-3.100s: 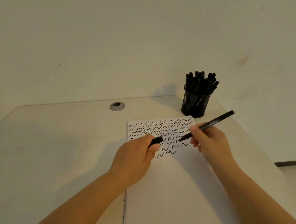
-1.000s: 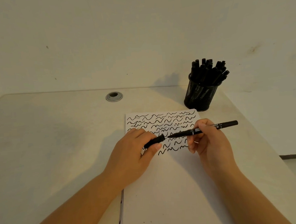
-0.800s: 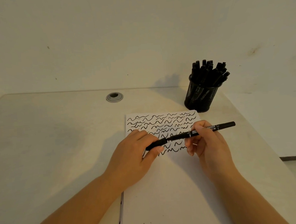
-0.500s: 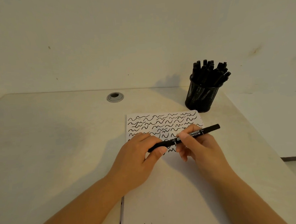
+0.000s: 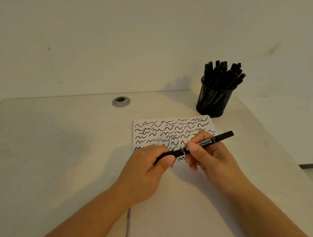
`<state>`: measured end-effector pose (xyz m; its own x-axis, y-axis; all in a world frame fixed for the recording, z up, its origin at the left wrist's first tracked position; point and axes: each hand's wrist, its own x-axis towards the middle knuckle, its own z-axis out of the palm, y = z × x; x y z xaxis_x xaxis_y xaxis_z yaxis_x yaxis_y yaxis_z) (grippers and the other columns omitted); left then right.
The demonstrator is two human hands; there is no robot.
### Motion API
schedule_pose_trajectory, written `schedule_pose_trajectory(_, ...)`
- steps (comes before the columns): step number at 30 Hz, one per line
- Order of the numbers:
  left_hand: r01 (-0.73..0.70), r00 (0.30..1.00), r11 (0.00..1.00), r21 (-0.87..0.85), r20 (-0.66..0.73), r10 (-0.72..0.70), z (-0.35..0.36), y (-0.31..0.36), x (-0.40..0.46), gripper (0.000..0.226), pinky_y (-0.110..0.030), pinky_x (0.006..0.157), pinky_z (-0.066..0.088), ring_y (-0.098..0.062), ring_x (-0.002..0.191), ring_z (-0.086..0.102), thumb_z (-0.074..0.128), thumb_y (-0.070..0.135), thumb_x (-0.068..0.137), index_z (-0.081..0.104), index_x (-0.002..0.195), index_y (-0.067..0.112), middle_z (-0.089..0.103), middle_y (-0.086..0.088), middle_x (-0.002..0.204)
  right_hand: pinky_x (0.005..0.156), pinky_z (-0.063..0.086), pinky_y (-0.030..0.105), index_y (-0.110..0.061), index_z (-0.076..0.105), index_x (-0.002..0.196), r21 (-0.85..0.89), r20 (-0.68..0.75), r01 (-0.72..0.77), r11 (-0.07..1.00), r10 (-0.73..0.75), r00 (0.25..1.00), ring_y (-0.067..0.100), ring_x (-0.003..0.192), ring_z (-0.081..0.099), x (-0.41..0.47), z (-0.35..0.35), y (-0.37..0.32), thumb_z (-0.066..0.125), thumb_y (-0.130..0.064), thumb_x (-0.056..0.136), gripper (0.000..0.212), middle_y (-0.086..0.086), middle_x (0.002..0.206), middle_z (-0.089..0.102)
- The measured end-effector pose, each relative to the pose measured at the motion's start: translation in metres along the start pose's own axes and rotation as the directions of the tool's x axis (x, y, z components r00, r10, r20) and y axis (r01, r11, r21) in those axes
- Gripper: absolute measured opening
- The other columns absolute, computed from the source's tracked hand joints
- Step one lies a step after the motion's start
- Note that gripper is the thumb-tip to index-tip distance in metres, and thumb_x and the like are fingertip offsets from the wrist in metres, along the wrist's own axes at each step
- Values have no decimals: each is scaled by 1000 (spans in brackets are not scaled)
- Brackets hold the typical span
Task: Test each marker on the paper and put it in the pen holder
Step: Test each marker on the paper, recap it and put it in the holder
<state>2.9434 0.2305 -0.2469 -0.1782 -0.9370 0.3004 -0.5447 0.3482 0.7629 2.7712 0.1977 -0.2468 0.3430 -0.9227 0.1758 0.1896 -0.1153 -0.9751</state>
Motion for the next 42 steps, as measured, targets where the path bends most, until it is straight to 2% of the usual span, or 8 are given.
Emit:
schedule_pose_trajectory(11,30,993,994,-105,117,-17,-6,-2,0,26,-12,47,26,-4,46,35,39,50,79,53,63,36,42,12,49,51,42,22,-7,54,80,-7,63,-19,1000,19,998,15,53,50,-1,4,-3,57,-19,82,13,2,56,56)
schedule_pose_trajectory(18,-6,1000,990,144,-15,8,-8,-4,8,34,-19,52,32,-9,60,47,37,54,82,59,76,28,49,11,57,48,38,12,-18,58,65,-342,-232,-77,937,-4,973,2,47,50,3,11,-2,53,-43,78,29,-7,54,61)
schedule_pose_trajectory(21,17,999,973,230,-49,-6,-14,-3,9,23,-20,52,32,-9,59,46,41,48,85,53,72,34,47,14,57,50,36,12,-17,57,58,-556,-289,-42,830,-145,946,3,53,49,0,9,-4,52,-55,73,41,-4,56,59)
schedule_pose_trajectory(25,-10,999,939,343,-32,22,-14,4,11,22,-22,54,33,-5,60,45,38,49,85,49,71,37,45,15,58,57,38,6,-18,66,81,-857,-26,246,452,-515,857,1,63,50,-2,10,-15,66,-17,82,1,-8,76,59)
schedule_pose_trajectory(28,-46,997,932,360,-46,67,-16,14,16,26,-23,55,35,-5,62,46,37,50,84,50,70,33,47,13,59,47,47,19,-13,71,92,-947,174,284,149,-505,845,14,68,61,-2,7,-26,77,-9,70,23,-1,85,65)
schedule_pose_trajectory(33,-172,980,886,432,-15,197,-13,41,35,34,-22,57,35,-5,63,43,37,52,83,58,76,26,44,15,59,39,45,23,-11,69,82,-939,305,343,-25,-523,796,19,58,60,0,-15,-45,77,-10,70,15,1,74,64)
schedule_pose_trajectory(36,-195,975,894,402,-17,220,-7,56,53,31,-16,59,37,-2,67,48,40,55,84,58,83,31,48,17,63,37,42,26,-12,67,83,-958,216,280,55,-503,837,18,50,55,5,-35,-54,74,-9,74,13,0,73,62)
schedule_pose_trajectory(42,95,987,991,90,-140,-81,16,40,106,58,-26,90,44,3,106,48,61,47,78,38,129,31,50,16,118,60,52,28,-30,50,86,-694,-422,16,720,-424,802,7,68,64,24,-93,-72,62,-17,85,18,-13,77,63)
